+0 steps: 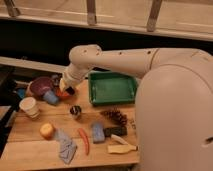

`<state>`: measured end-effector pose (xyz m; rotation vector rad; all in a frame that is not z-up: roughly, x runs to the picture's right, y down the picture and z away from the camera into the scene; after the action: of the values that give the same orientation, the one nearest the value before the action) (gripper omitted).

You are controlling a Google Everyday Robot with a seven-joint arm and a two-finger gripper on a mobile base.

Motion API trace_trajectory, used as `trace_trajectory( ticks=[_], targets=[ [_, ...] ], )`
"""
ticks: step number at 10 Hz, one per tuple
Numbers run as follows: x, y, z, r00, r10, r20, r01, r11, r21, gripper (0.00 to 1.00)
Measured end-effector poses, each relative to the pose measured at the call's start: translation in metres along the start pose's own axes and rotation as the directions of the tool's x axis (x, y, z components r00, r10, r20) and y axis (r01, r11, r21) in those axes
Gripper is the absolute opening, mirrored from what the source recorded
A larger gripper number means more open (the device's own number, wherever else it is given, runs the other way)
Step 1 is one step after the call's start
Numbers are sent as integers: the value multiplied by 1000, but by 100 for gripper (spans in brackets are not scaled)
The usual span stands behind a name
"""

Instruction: Wipe purple bowl with brush

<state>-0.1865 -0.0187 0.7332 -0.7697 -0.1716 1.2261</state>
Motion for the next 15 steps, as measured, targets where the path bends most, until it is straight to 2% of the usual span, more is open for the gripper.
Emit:
trace_trajectory(
  ticks=[2,4,10,15],
  targets=[
    [-8,-2,3,1000,-14,11,14,1000,9,0],
    [-22,2,15,999,-44,13,44,999,13,0],
    [-75,31,59,988,-153,4,153,988,-15,0],
    [-76,31,60,988,-154,2,154,988,-13,0]
  ],
)
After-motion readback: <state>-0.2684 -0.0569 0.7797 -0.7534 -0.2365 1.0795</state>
